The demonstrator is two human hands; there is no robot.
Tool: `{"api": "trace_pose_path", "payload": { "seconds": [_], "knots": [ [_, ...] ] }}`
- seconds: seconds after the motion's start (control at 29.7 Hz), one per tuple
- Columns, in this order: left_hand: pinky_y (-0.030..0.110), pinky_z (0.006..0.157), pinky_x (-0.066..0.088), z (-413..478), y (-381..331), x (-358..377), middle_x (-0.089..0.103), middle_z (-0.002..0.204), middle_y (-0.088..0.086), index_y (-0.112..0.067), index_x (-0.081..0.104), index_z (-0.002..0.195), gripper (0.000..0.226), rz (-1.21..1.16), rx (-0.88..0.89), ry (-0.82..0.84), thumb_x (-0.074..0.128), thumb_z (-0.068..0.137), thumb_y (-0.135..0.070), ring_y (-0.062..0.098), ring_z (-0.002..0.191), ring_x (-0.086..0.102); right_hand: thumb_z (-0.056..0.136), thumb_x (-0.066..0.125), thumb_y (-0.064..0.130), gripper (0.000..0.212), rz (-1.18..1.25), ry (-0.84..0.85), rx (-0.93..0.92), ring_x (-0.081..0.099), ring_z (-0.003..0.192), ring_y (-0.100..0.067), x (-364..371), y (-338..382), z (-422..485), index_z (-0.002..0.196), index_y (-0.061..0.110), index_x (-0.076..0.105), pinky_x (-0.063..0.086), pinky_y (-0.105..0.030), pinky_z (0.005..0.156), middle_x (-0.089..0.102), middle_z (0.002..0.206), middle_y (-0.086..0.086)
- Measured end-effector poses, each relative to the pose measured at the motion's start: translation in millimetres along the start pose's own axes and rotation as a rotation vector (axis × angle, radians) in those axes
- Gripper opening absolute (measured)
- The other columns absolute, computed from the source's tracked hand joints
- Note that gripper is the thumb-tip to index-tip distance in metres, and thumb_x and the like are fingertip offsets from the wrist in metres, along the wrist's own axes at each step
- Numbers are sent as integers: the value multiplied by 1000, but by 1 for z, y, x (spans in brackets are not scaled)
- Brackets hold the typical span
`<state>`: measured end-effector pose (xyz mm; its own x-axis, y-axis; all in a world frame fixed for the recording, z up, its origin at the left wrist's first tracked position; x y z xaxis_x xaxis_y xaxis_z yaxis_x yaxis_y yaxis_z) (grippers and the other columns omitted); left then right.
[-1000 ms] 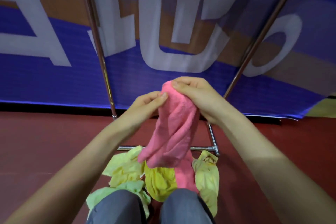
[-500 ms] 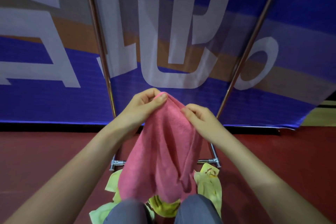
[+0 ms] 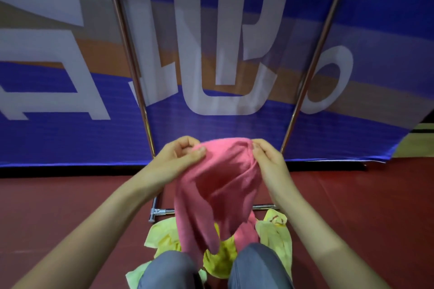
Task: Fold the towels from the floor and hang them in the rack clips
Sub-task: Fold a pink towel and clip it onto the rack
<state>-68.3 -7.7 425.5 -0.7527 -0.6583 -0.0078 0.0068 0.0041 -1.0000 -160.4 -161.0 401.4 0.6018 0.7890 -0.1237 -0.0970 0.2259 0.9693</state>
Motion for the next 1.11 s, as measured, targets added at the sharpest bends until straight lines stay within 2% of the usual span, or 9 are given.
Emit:
{"api": "trace_pose_path", "payload": {
  "seconds": [0.1, 0.2, 0.3, 0.44, 0.64, 0.77, 0.87, 1.01, 1.11],
  "knots": [
    [4, 57, 42, -5, 2, 21, 59, 72, -11, -21, 52, 100, 18, 106, -26, 175, 60, 85, -15, -9, 58, 57, 93, 43, 8, 28, 50, 157, -29, 53, 68, 8, 12, 31, -5, 75, 23, 60, 42, -9, 71, 59, 74, 10],
    [13, 75, 50, -10, 2, 43, 68, 87, -15, -30, 61, 95, 29, 214, -42, 319, 72, 69, -38, -7, 82, 64, 91, 46, 8, 24, 64, 237, -52, 56, 67, 7, 21, 56, -10, 77, 18, 62, 44, -8, 70, 61, 75, 9],
    [27, 84, 54, -9, 1, 56, 73, 95, -1, -26, 67, 90, 42, 201, -37, 251, 75, 56, -48, 11, 93, 67, 90, 49, 9, 16, 20, 235, -72, 56, 67, 11, 15, 72, -9, 83, 12, 63, 43, -4, 68, 61, 77, 9],
    [23, 78, 54, -14, -9, 67, 73, 79, -8, -26, 68, 80, 13, 69, 28, 106, 70, 76, -14, 6, 81, 67, 90, 51, 15, 14, -44, 221, -13, 57, 78, 6, 3, 71, -14, 90, 14, 65, 44, -7, 75, 62, 91, 3],
    [27, 74, 55, -24, -9, 61, 72, 73, -3, -16, 68, 76, 4, -104, -24, -147, 65, 78, -14, 14, 74, 67, 88, 48, 26, 13, 165, 120, 143, 57, 87, 4, -19, 43, -56, 94, 26, 60, 43, -4, 77, 62, 96, 12],
    [33, 78, 55, -27, -12, 59, 73, 80, 4, -14, 67, 78, 4, -160, -53, -215, 66, 77, -19, 19, 79, 68, 87, 56, 22, 7, 198, 230, 225, 55, 59, 8, -11, 33, -86, 89, 17, 60, 41, -5, 54, 65, 63, 15],
    [40, 83, 53, -31, -16, 57, 70, 90, 10, -16, 67, 80, 3, -5, -2, -220, 65, 80, -19, 24, 89, 65, 89, 51, 10, 20, 231, 134, 208, 49, 44, 2, -10, 36, -84, 74, 16, 64, 37, -13, 41, 60, 46, 12],
    [18, 71, 51, -37, -17, 56, 58, 106, -6, -34, 47, 105, 42, 117, 117, 3, 70, 70, -35, 8, 86, 57, 85, 53, 16, 18, 336, 124, 174, 59, 56, -3, -11, 51, -69, 71, 14, 65, 49, -18, 57, 67, 58, 6],
    [14, 77, 50, -43, -22, 56, 55, 108, -17, -40, 43, 111, 53, 233, 150, 59, 66, 63, -42, -1, 92, 58, 73, 56, 33, 23, 296, 228, 158, 60, 60, -8, -5, 61, -67, 77, 13, 67, 50, -21, 61, 68, 64, 3]
  ]
}}
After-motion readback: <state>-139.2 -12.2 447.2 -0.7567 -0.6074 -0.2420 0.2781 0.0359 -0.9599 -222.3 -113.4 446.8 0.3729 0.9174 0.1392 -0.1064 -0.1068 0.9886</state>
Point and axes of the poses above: each hand's wrist, its own z-axis towards the middle knuckle, its own x-axis out of the palm, y = z × x, the point moved 4 cm from there along z, towards the middle knuckle
